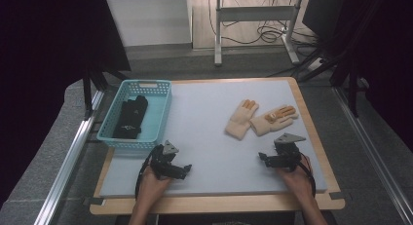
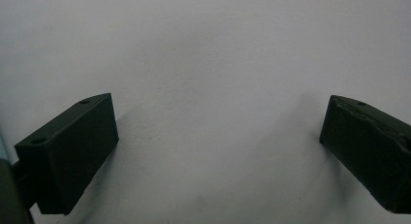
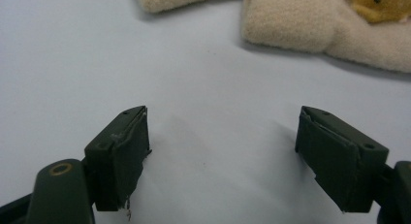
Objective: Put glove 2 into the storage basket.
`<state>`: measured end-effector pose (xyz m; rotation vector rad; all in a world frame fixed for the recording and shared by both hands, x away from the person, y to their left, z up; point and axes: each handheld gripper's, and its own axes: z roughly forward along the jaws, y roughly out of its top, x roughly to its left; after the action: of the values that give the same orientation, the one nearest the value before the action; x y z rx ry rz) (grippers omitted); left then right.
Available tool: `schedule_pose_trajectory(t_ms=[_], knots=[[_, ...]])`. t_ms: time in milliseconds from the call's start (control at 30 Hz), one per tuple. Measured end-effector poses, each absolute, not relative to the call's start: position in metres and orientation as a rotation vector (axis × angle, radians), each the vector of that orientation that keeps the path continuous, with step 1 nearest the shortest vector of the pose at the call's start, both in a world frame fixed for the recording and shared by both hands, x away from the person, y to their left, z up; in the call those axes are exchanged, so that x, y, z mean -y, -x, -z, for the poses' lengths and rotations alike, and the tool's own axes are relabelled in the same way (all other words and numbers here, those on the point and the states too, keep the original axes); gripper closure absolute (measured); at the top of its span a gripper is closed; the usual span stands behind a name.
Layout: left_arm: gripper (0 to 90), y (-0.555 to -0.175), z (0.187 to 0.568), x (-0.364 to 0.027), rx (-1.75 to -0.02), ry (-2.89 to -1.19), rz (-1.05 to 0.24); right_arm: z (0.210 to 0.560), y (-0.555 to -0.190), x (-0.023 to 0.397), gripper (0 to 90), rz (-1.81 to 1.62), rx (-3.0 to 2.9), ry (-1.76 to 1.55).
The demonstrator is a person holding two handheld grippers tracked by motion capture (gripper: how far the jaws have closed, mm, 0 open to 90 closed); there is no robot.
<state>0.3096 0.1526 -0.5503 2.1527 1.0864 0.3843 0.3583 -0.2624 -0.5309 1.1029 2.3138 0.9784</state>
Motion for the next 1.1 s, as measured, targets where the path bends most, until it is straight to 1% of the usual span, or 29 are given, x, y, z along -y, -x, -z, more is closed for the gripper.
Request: schedule_pose_trajectory(t_ms=[700,933,1100], knots=[[0.5,-0.310,0.550,-0.153,-1.086,-2.152,-0.385,0.530,-0.360,0.261,19.5,-0.978,-2.318,-1.111],[0.4,-0.310,0.550,-0.153,-1.086,-2.152,-0.384,0.524,-0.365,0.253,19.9,-1.018,-2.346,-1.114],[0.5,-0.310,0.550,-0.153,-1.086,-2.152,-0.385,0.518,-0.377,0.246,21.4,-1.047,-2.378,-1.113]])
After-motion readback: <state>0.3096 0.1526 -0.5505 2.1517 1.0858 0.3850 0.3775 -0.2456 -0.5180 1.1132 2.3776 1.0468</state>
